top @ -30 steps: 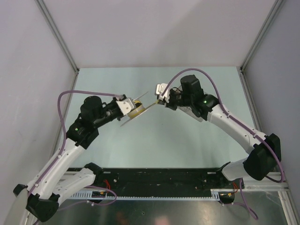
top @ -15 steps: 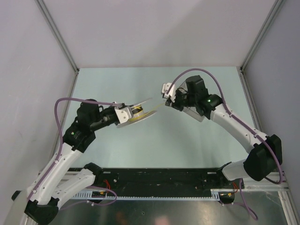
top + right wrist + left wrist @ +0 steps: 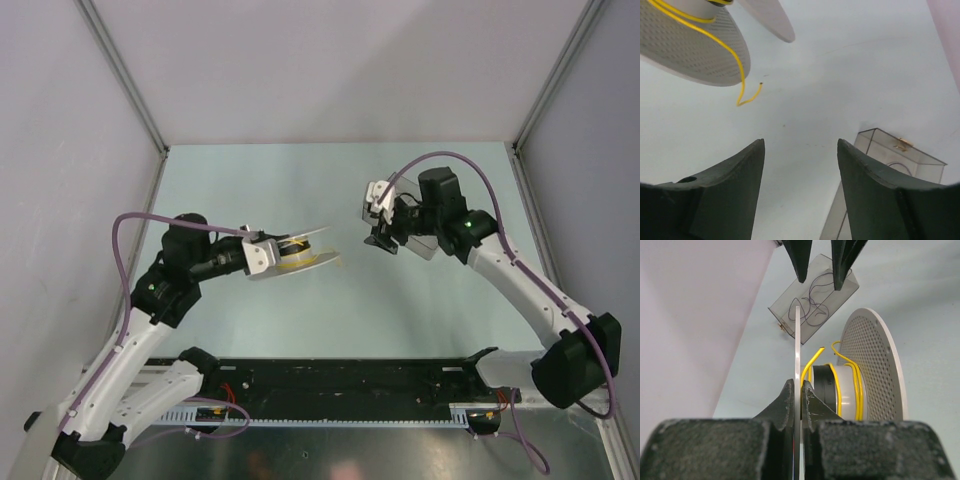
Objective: Wrap the cables
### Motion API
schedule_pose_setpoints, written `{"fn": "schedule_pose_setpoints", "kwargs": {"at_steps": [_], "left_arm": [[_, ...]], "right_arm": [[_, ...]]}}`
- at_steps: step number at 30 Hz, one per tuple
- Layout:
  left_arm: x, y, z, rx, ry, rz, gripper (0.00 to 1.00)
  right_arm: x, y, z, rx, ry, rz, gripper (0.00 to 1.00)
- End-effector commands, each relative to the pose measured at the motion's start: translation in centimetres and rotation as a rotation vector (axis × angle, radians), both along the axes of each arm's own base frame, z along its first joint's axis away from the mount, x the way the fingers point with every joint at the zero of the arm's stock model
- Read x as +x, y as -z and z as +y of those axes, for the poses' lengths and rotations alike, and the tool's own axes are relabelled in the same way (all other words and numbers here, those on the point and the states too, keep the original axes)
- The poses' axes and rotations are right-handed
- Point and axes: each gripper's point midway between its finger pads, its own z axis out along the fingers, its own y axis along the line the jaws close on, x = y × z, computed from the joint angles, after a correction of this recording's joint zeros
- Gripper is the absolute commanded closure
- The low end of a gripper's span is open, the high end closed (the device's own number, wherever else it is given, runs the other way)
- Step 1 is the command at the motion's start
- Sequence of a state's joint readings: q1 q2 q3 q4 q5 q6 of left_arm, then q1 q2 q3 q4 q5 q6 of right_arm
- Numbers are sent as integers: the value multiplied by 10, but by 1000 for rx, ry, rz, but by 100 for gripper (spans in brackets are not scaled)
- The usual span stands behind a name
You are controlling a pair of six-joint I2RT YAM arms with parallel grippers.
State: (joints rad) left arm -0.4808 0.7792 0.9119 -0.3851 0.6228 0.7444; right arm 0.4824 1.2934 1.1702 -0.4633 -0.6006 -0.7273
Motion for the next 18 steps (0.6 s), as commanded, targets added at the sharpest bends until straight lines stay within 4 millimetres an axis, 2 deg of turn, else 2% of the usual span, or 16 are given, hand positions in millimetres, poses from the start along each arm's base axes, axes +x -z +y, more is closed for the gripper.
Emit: {"fn": "schedule_pose_setpoints", "kwargs": {"at_steps": [1,5,9,14,18], "left_arm": [[-8,-59,-6,-109,54,-141,100],[-4,-73,-10,-178,32,-55,100],[8,-95,-12,-278,-34,53,100],[28,-120,-13,-415,-109,231,100],[45,-141,-10,-519,-158,346,100]], "right_arm": [[-25,-7,-3,85,10,74,34],[-39,0,-6,155,58,156,29],[-34,0,-12,234,159,168,25],[-19,-12,-21,327,282,120,19],[-18,-30,-22,393,239,92,17]]}}
